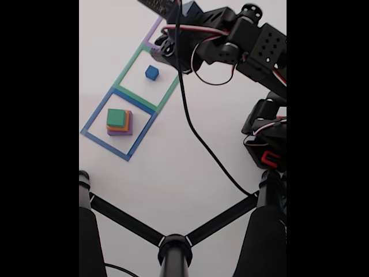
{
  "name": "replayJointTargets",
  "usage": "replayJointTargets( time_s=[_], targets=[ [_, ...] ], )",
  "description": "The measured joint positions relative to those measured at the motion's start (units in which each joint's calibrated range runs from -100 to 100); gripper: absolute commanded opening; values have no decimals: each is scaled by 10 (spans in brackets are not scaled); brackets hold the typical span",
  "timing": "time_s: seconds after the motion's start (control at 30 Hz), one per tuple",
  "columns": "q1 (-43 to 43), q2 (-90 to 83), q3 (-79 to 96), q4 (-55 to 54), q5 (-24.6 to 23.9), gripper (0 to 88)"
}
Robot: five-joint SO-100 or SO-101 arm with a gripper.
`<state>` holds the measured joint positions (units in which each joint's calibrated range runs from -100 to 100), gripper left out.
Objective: Tower of hanoi
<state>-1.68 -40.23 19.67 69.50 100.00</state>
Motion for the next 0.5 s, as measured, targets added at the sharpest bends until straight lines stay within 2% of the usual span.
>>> replayJointTargets(
  time_s=[0.13,0.23,0.5],
  targets=[
    [33,28,-192,185,0,11],
    [27,56,-326,275,0,11],
    [36,62,-396,291,0,39]
  ],
)
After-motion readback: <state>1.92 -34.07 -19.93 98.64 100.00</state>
